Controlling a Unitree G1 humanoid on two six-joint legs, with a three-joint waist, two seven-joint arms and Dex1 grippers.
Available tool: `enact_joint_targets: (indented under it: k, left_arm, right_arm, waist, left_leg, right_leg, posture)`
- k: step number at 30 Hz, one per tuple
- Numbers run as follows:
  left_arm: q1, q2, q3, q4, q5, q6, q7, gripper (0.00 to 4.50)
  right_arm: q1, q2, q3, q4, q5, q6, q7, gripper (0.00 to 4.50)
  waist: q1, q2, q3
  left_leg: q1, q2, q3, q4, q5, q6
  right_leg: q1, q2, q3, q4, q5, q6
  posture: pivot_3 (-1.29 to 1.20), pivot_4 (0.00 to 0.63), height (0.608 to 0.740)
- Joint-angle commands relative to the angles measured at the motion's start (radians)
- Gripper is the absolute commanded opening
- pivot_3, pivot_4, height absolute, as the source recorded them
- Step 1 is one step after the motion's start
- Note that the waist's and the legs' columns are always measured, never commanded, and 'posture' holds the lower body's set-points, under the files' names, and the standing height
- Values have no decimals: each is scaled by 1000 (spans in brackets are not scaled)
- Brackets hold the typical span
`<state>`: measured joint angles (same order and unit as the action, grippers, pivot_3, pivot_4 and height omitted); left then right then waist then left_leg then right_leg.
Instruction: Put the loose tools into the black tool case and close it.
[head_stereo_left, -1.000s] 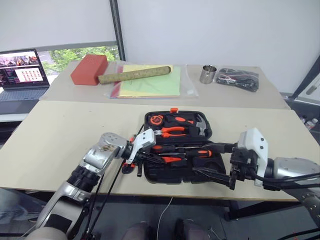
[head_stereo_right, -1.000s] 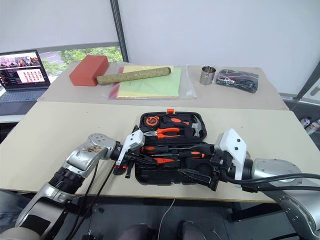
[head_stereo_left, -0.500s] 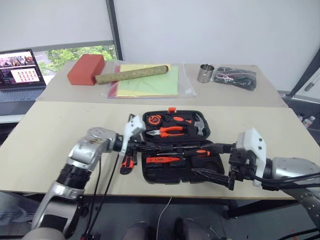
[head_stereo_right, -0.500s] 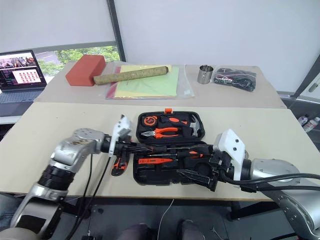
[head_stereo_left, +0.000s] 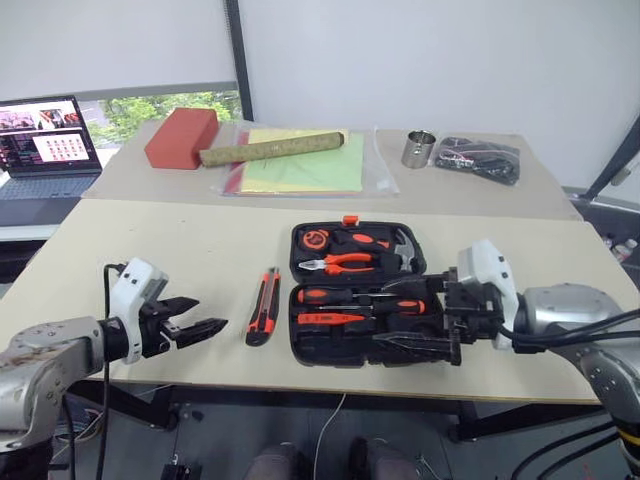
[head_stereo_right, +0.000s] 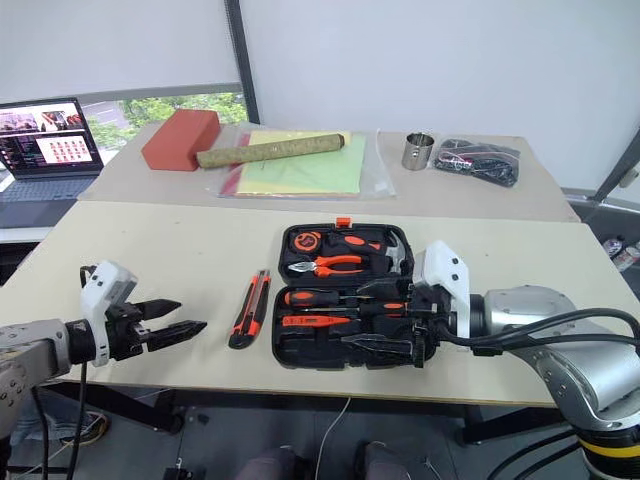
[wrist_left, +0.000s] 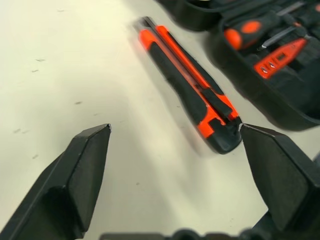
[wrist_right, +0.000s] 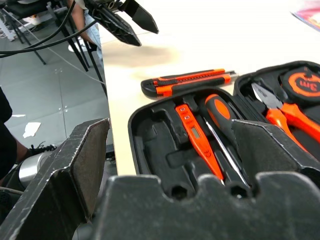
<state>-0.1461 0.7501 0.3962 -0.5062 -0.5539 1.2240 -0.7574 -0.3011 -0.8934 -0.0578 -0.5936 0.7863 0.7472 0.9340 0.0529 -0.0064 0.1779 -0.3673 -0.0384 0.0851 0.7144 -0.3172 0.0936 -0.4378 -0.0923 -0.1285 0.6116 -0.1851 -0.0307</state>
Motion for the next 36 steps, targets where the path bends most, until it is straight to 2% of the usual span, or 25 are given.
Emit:
enact_joint_targets:
  k: [1,5,8,12,16,19,20,24,25,27,29,32,33,35,36]
  left_arm:
    - [-129,-83,-22,-37,-35,206,137,4430]
    - [-258,-199,-100,-45,-47,383,242,4430]
    - [-291,-185,-234,-35,4,390,328,4430]
    - [-321,-221,-305,24,57,390,425,4430]
    - [-324,-248,-359,79,85,390,461,4430]
    - [-304,-257,-384,92,86,361,459,3756]
    - [-298,-262,-384,100,89,357,459,3291]
    - [-281,-259,-323,165,128,299,482,1965]
    - [-285,-260,-298,180,135,286,488,1722]
    - [-302,-251,-266,201,143,266,492,1717]
    - [-348,-217,-227,237,126,197,450,1716]
    - [-428,-116,-219,274,42,40,239,1716]
    - [-438,-83,-242,276,22,9,174,1716]
    - [-445,31,-328,230,-23,-137,-109,1716]
    - [-449,68,-356,222,-39,-183,-201,1716]
  right_arm:
    - [-18,10,-2,-11,-9,-28,6,4500]
    - [-2,18,-8,-36,-24,-32,-17,4500]
    - [19,22,-22,-58,-34,-34,-43,4500]
    - [55,26,-48,-88,-20,-24,-78,4500]
    - [86,26,-62,-111,-24,-25,-110,4500]
    - [94,30,-68,-120,-20,-26,-128,4500]
    - [96,29,-68,-123,-22,-27,-132,4500]
    - [107,16,-84,-132,9,-12,-125,4500]
    - [110,12,-92,-133,26,-4,-120,4500]
    - [118,2,-102,-133,42,-1,-109,4500]
    - [134,-12,-114,-133,55,-1,-92,4500]
    - [161,-33,-136,-128,68,-1,-66,4500]
    - [167,-38,-139,-126,68,-4,-61,4500]
    - [178,-45,-141,-118,47,-18,-57,4500]
    - [180,-48,-143,-115,40,-21,-55,4500]
  waist:
    - [1,0,0]
    - [-5,-1,0]
    - [-11,-1,0]
    - [-16,-1,0]
    - [-12,-1,-1]
    - [-11,0,-1]
    - [-11,0,-1]
    - [-7,2,-2]
    - [-6,2,-3]
    - [-5,2,-3]
    - [-5,2,-3]
    - [-6,-2,0]
    - [-7,-3,0]
    - [-9,-3,0]
    - [-10,-2,0]
  left_leg:
    - [0,0,0,0,0,0]
    - [0,-1,0,0,0,0]
    - [0,-1,0,0,1,-1]
    - [2,0,0,-2,1,-2]
    - [4,0,0,-2,3,-4]
    - [8,0,1,-2,3,-5]
    - [10,0,1,-3,3,-5]
    - [13,0,1,-4,2,-5]
    - [13,0,1,-4,2,-4]
    - [13,0,1,-4,2,-4]
    - [13,1,1,-4,2,-4]
    - [11,2,1,-4,2,-5]
    - [5,2,1,-4,3,-6]
    - [-1,1,1,-3,3,-6]
    - [-2,1,2,-3,3,-6]
  right_leg:
    - [0,0,1,1,0,0]
    - [0,1,2,1,2,-1]
    - [0,2,3,1,3,-4]
    - [0,4,3,1,4,-6]
    - [2,3,4,1,0,-1]
    - [5,3,5,1,0,0]
    - [6,2,5,1,0,1]
    - [9,2,6,1,-1,1]
    - [9,2,6,1,0,1]
    - [9,2,6,1,0,1]
    - [9,2,5,2,0,1]
    - [5,2,5,3,0,1]
    - [-1,2,5,5,0,0]
    - [-7,2,5,5,3,-5]
    - [-8,2,5,5,6,-10]
  posture:
    - [0,150,737]
    - [0,150,737]
    - [0,150,737]
    - [0,150,737]
    - [0,150,737]
    - [0,150,737]
    - [0,150,737]
    - [0,150,737]
    - [0,150,737]
    - [0,150,737]
    - [0,150,737]
    - [0,150,737]
    - [0,150,737]
    - [0,150,737]
    - [0,150,737]
